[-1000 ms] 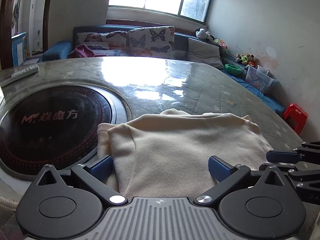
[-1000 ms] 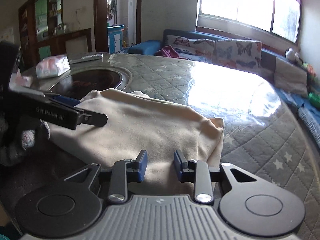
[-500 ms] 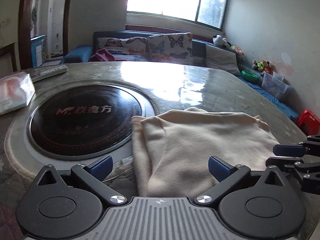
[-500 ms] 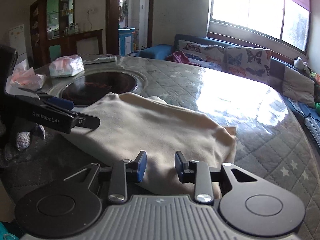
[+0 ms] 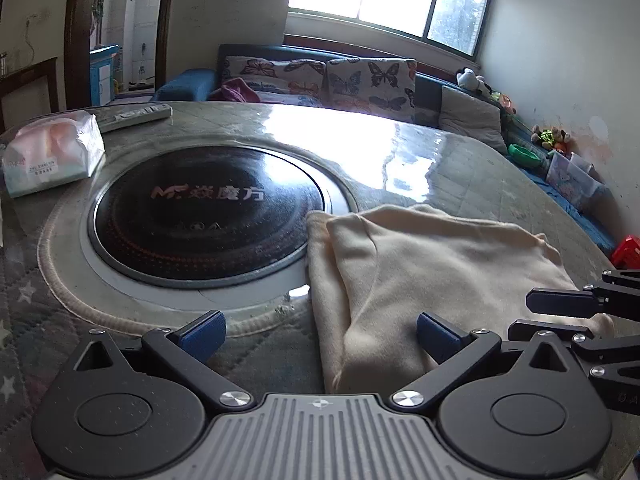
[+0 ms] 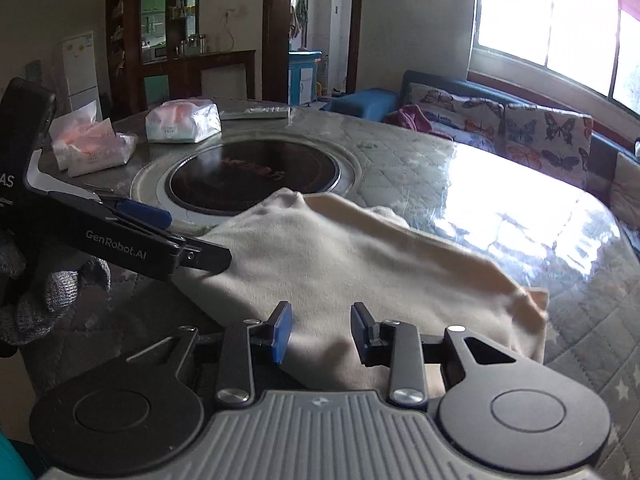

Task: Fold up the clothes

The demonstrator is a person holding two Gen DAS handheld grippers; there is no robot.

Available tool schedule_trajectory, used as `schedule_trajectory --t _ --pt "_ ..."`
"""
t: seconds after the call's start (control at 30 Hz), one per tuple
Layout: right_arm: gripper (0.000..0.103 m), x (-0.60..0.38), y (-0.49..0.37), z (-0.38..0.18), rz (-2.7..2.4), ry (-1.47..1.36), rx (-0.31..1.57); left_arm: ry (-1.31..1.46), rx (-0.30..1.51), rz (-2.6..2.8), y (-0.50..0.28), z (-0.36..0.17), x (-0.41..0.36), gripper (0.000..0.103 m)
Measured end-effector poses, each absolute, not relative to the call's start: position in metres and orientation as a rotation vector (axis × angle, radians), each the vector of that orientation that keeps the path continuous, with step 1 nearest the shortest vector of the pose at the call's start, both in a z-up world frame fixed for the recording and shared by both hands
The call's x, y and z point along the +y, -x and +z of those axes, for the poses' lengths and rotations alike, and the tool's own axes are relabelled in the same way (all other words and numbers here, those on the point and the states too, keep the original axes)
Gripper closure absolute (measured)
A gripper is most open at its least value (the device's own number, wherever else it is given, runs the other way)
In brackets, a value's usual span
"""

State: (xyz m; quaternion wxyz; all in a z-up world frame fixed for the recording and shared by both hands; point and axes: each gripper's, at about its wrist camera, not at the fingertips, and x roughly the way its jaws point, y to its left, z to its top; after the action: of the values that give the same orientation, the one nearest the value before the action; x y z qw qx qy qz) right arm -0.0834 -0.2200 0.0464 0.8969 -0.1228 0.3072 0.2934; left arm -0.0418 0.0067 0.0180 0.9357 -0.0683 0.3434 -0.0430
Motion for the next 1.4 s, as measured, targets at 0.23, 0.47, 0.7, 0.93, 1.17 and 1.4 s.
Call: schedule_trajectory --t 0.23,0.47,0.7,0.93,1.17,1.4 --pt "0.071 -0.200 0.079 0.039 0.660 0.273 0.647 0.139 0.723 -0.056 0.042 0.018 0.012 0.000" --pt "0.068 -0.188 0.085 0.045 0.690 0.318 0.632 0.145 0.723 -0.039 0.043 0.019 0.016 0.000" --pt "0.067 -0.157 0.094 0.053 0.793 0.393 0.598 0.182 0.718 0.033 0.045 0.022 0.035 0.000" --pt "0.067 -0.127 0.102 0.047 0.865 0.466 0.583 0.246 0.716 0.090 0.047 0.025 0.055 0.000" --pt "0.067 -0.110 0.103 0.032 0.848 0.516 0.598 0.324 0.718 0.072 0.048 0.029 0.059 0.000" --pt "0.091 -0.114 0.103 0.031 0.845 0.501 0.593 0.476 0.753 0.016 0.043 0.029 0.061 0.000"
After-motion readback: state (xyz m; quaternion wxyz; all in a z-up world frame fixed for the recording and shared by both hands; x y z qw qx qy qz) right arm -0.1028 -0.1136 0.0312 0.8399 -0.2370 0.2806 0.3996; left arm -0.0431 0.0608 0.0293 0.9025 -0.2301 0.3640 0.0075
